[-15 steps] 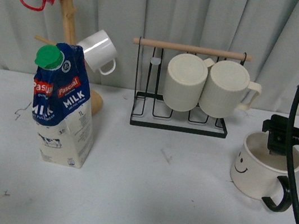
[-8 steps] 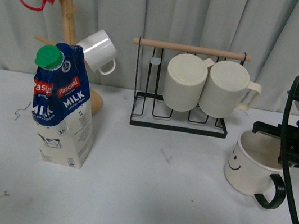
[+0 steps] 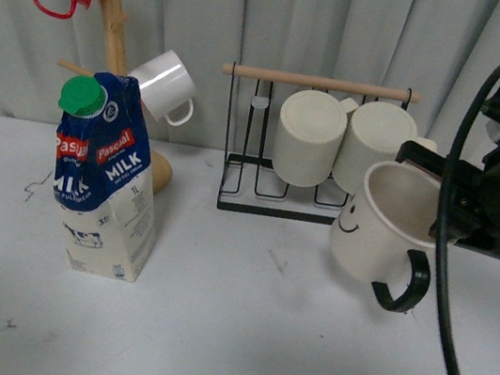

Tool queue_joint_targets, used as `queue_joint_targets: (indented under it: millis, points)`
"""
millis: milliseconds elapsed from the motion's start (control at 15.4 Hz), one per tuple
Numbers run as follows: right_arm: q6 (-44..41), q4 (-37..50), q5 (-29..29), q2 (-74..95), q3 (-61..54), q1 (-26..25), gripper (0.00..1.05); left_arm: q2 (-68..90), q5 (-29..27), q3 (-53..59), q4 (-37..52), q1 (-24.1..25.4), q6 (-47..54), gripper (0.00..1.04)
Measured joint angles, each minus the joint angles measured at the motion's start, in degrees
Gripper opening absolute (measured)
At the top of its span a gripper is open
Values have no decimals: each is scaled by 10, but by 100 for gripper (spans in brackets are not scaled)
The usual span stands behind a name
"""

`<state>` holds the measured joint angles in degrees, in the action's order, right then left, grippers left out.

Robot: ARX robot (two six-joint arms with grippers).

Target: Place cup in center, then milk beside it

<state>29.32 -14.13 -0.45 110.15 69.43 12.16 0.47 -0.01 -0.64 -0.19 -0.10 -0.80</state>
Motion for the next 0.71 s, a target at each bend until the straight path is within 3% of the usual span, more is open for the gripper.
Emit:
queue_joint_targets:
  millis: [584,714]
  points:
    - [131,-15,-4,83,35,81,3,0,0,0,0,0,0,98]
    - [137,-21,-5,98,48,85,25,0,0,0,0,0,0,98]
